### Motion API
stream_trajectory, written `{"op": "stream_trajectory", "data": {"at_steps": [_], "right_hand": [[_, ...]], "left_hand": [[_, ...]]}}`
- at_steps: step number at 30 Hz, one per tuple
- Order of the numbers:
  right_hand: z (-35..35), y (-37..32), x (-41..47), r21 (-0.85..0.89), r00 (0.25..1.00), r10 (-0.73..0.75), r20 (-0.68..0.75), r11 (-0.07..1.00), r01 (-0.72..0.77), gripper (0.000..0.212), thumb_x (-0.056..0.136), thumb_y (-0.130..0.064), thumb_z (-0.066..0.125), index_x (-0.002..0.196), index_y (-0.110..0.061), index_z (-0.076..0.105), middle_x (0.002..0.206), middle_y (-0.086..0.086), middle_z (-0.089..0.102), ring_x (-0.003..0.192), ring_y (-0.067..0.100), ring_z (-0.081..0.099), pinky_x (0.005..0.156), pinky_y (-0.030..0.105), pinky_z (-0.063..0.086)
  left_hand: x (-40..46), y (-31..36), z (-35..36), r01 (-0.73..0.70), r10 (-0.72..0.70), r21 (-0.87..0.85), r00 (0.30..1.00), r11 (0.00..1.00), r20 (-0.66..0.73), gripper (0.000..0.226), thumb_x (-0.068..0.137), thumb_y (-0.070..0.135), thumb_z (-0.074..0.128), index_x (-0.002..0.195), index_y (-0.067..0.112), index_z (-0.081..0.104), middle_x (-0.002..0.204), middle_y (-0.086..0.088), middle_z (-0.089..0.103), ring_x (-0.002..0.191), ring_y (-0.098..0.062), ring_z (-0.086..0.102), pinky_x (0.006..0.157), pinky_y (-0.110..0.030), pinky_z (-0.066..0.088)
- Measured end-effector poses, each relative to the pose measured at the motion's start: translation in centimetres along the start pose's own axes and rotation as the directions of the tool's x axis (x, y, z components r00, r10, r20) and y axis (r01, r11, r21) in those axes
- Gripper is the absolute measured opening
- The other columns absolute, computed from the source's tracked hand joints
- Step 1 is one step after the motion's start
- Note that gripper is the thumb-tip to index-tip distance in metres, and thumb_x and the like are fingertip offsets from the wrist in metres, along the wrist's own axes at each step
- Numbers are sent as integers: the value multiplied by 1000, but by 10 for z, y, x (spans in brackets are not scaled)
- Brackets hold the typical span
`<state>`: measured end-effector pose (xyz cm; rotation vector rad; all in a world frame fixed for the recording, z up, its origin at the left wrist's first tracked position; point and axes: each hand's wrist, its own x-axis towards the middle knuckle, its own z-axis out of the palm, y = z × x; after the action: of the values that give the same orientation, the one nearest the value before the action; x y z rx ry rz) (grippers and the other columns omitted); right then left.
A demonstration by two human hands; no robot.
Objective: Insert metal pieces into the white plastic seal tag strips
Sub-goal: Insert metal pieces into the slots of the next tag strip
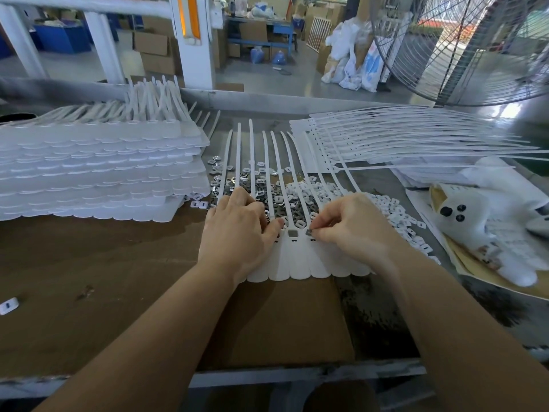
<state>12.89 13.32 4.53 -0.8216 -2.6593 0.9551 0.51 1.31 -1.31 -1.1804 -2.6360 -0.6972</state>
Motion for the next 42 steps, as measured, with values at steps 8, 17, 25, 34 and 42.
{"op": "stream_trajectory", "data": {"at_steps": [8,17,25,34,42], "right_hand": [[-3,-8,7,-49,996,78,35,996,-76,11,75,-3,70,76,-13,74,68,-5,63,64,5,56,53,12,40],[-3,-4,6,-16,1000,12,-11,1000,-13,16,77,-1,67,74,-16,72,70,-7,62,67,6,58,64,18,48],[4,-1,2,-70,995,-93,-28,993,91,28,82,1,58,75,-22,73,69,-12,63,65,1,59,56,10,43],[7,4,3,-193,994,-96,-57,978,83,35,82,2,50,71,-24,71,79,-8,64,47,-3,47,48,11,34],[5,15,13,-29,963,-47,-267,999,41,25,85,-1,53,85,-21,69,72,-14,59,62,-2,58,57,5,41]], "left_hand": [[-1,0,0,2,-2,0,1000,1000,-7,40,86,58,44,83,21,60,97,8,38,99,-16,43,91,-35,34],[0,-1,1,-1,1,7,1000,1000,1,39,86,59,44,82,23,58,97,8,36,99,-16,43,90,-35,35],[1,-1,1,2,-2,11,1000,1000,-1,40,86,59,43,83,23,59,97,8,37,99,-16,43,91,-36,36],[1,-1,0,-3,3,13,1000,1000,20,39,86,58,43,83,23,59,98,8,36,101,-16,42,92,-36,35],[-1,1,-3,-4,3,11,999,1000,43,47,79,68,37,75,25,53,98,8,36,101,-15,41,92,-33,33]]}}
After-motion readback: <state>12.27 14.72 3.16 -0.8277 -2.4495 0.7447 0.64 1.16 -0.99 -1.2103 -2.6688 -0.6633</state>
